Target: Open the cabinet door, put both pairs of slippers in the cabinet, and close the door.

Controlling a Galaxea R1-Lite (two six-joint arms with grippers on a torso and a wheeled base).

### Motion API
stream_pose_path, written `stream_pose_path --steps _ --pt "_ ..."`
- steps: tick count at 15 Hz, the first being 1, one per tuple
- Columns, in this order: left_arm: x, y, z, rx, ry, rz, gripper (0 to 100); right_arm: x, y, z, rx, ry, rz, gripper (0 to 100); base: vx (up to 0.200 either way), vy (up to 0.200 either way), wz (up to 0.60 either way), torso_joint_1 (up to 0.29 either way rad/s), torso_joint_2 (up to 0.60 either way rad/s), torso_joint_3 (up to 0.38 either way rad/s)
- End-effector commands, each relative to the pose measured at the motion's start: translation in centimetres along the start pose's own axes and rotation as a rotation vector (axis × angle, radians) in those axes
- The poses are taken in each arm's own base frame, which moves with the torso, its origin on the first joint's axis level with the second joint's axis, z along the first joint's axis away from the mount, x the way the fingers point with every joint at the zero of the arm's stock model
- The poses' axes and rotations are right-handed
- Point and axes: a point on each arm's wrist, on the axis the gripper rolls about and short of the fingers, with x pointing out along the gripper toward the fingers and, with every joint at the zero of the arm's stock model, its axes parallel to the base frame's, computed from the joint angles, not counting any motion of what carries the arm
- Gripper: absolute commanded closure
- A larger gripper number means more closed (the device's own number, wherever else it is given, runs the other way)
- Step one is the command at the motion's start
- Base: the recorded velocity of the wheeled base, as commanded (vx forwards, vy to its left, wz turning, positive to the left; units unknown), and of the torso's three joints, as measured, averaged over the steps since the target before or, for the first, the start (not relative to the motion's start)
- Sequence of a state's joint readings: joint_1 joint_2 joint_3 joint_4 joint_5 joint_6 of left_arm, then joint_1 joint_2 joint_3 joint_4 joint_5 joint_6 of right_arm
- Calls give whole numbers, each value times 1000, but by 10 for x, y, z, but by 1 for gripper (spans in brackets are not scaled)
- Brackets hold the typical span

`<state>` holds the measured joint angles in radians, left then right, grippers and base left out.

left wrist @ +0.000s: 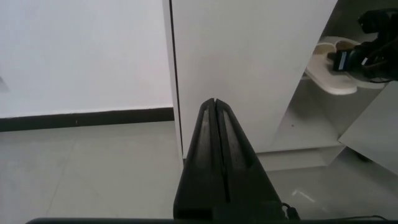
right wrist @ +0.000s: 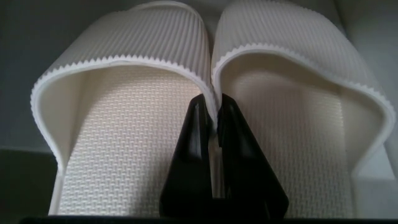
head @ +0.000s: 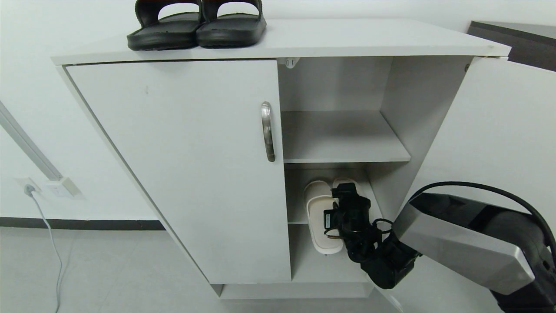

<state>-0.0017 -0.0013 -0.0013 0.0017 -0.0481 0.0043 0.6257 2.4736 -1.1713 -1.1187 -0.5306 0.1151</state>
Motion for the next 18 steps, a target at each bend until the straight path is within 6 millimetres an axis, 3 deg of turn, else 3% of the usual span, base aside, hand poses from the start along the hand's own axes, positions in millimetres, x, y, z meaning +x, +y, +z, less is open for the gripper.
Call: stream_pose_path --steps 1,7,11,18 --pt "0 0 0 0 1 1 100 13 1 7 7 -9 -11 100 0 0 0 0 0 0" --pt "0 0 0 -1 1 2 100 49 2 22 17 -18 -50 100 0 0 0 0 0 0" --pt "0 0 0 -1 1 2 100 63 2 24 23 -26 -67 100 0 0 0 0 0 0" --pt "0 0 0 -1 1 2 100 79 -3 13 16 -7 -87 100 0 0 0 0 0 0"
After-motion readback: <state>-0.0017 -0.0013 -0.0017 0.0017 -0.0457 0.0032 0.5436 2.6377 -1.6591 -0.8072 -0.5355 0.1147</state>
